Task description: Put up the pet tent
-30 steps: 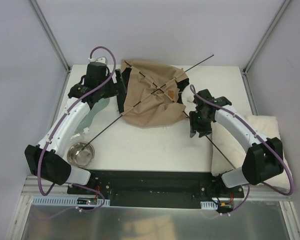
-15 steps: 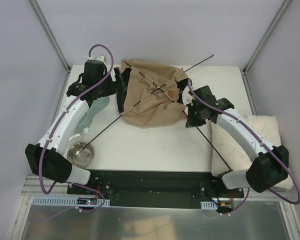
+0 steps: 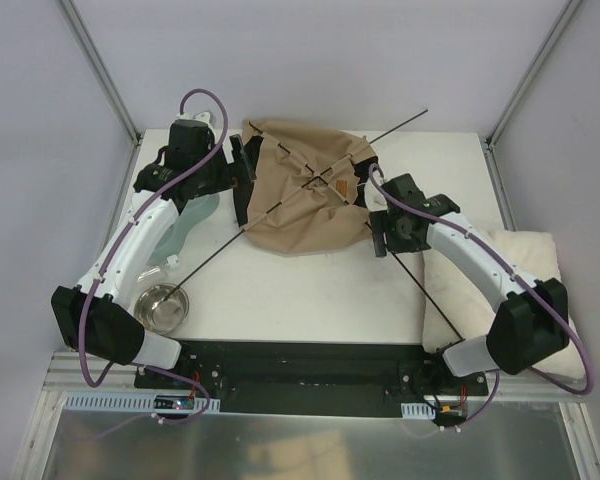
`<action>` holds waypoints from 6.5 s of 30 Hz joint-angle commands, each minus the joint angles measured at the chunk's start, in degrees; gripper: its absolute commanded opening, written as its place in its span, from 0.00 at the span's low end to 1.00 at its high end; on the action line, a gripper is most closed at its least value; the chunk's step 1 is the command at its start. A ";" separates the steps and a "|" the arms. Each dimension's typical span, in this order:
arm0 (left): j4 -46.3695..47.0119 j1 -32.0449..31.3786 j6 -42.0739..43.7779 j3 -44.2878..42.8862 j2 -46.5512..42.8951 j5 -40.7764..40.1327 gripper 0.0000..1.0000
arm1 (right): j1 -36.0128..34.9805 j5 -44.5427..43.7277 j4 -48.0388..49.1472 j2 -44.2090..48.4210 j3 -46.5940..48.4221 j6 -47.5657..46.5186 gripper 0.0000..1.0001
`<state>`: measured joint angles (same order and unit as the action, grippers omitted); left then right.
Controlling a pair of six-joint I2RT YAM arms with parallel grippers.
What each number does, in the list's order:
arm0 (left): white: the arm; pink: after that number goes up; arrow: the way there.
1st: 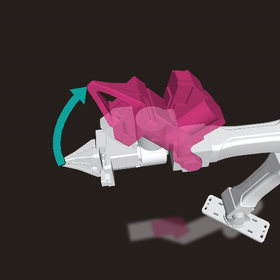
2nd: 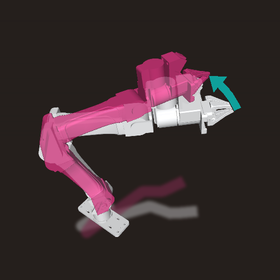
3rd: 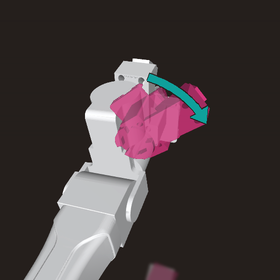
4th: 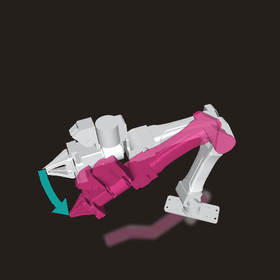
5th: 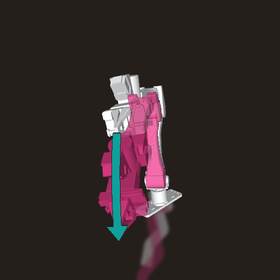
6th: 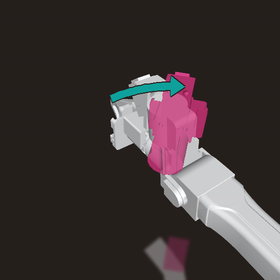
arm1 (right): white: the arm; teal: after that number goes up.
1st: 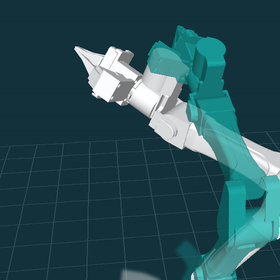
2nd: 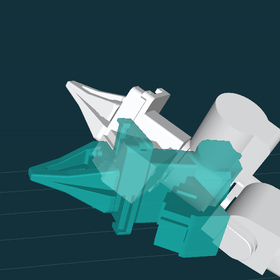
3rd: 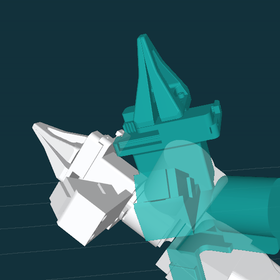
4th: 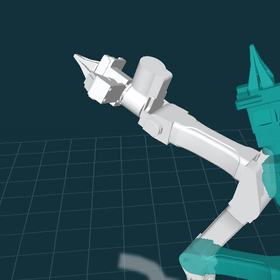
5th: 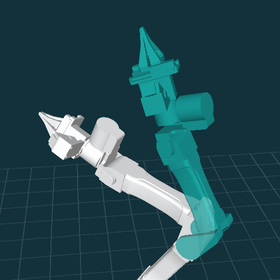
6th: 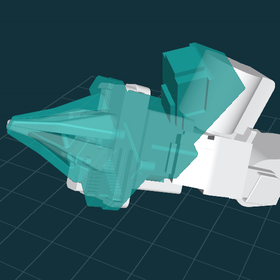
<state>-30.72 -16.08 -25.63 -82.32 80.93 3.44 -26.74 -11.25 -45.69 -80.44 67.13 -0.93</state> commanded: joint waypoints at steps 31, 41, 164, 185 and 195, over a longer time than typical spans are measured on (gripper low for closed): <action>0.92 -0.01 -0.74 -0.20 -2.97 5.43 0.98 | -2.97 2.45 23.10 12.67 -3.15 -1.98 0.00; 0.84 -0.27 -3.20 -0.73 -2.44 9.39 0.96 | -2.97 -0.09 21.62 14.53 -2.54 6.12 0.00; 2.77 -23.56 -7.60 -21.13 15.85 -17.76 0.00 | -19.48 28.21 28.73 14.09 -9.57 13.94 0.45; 4.18 -16.80 -2.15 -13.22 5.30 -12.41 0.48 | -23.97 26.10 20.82 -0.23 12.04 15.77 0.00; 4.79 -14.69 -2.06 -6.89 -2.51 -10.73 0.84 | -24.15 21.45 22.04 -4.98 18.47 20.61 0.00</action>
<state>-27.57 -31.11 -28.51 -91.83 82.70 -6.57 -51.16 15.42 -28.56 -84.84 82.04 18.13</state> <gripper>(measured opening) 0.819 0.058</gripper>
